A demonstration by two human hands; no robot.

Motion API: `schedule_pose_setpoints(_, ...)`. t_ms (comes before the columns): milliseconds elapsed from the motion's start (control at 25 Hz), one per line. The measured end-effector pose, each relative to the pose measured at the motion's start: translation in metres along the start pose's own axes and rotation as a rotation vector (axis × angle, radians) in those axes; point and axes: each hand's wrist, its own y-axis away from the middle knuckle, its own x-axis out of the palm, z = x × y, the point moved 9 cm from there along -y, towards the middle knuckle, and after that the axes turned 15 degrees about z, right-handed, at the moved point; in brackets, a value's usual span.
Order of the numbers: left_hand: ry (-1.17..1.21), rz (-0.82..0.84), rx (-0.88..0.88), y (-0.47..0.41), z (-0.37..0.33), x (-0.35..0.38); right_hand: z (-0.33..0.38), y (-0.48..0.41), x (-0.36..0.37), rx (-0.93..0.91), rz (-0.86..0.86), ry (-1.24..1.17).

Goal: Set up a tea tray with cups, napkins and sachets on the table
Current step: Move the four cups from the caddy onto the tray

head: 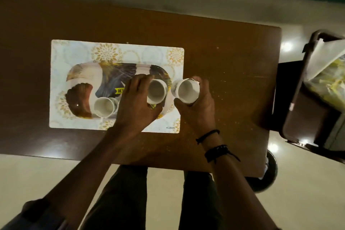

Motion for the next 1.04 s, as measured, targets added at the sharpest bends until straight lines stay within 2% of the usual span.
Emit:
schedule_pose_setpoints(160, -0.042, -0.041, -0.145, 0.007, 0.066, -0.026, 0.023, -0.023, 0.053, -0.023, 0.094, 0.084)
schedule_pose_setpoints(280, -0.146, -0.152, -0.264, 0.011, 0.103, -0.048, 0.032, -0.043, 0.086, -0.008, 0.127, 0.1)
schedule_pose_setpoints(480, -0.068, -0.095, -0.383, -0.001, 0.15, -0.054, 0.038, -0.071, 0.134, 0.051, 0.195, 0.165)
schedule_pose_setpoints(680, -0.043, -0.042, -0.373, -0.006, 0.168, -0.045, 0.03, -0.079, 0.17, 0.143, 0.264, 0.233)
schedule_pose_setpoints(1040, -0.009, 0.017, -0.324, -0.004, 0.178, -0.039, 0.034, -0.074, 0.185, 0.113, 0.277, 0.328)
